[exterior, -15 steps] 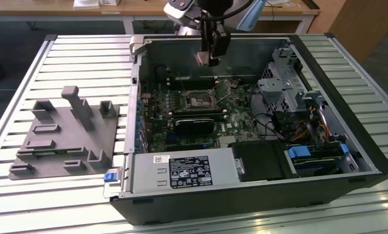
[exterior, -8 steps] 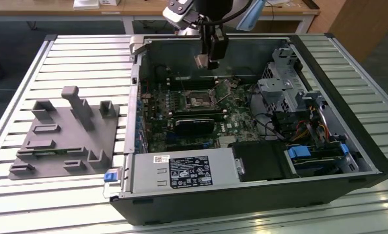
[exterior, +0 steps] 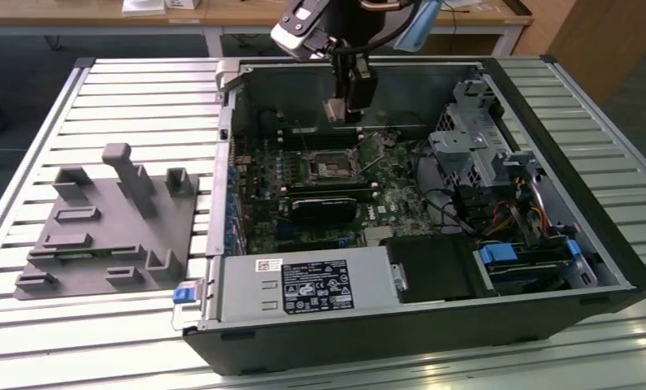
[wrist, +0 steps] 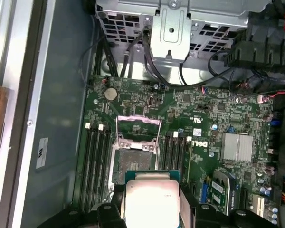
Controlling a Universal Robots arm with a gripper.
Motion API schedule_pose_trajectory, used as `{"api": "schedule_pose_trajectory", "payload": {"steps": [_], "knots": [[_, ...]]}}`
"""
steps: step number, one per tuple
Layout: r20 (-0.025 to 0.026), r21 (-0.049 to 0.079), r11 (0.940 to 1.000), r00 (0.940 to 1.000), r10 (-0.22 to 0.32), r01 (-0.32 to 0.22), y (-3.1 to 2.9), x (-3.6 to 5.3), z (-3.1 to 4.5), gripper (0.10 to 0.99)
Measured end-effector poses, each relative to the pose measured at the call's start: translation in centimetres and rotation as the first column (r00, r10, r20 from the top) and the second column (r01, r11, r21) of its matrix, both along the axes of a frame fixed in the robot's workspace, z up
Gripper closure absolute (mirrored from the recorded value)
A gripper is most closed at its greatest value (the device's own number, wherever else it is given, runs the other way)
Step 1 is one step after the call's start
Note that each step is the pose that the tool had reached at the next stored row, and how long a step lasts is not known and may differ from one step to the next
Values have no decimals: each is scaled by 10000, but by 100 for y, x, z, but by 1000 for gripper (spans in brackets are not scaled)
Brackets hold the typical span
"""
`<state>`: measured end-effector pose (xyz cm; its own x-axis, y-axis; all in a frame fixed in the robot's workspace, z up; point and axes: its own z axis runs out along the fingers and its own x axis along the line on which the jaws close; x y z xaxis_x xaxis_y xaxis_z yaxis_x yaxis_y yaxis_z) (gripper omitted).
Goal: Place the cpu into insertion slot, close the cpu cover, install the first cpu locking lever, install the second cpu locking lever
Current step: 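Place the cpu into insertion slot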
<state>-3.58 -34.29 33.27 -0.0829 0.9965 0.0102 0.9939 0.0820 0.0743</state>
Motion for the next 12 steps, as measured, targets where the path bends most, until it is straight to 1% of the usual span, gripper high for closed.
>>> {"api": "schedule_pose_trajectory", "payload": {"steps": [5,12], "knots": [[0,1,9997,9997,-248,248,0,0,-56,549],[-11,0,9996,9996,-299,299,1,0,-123,549]]}}
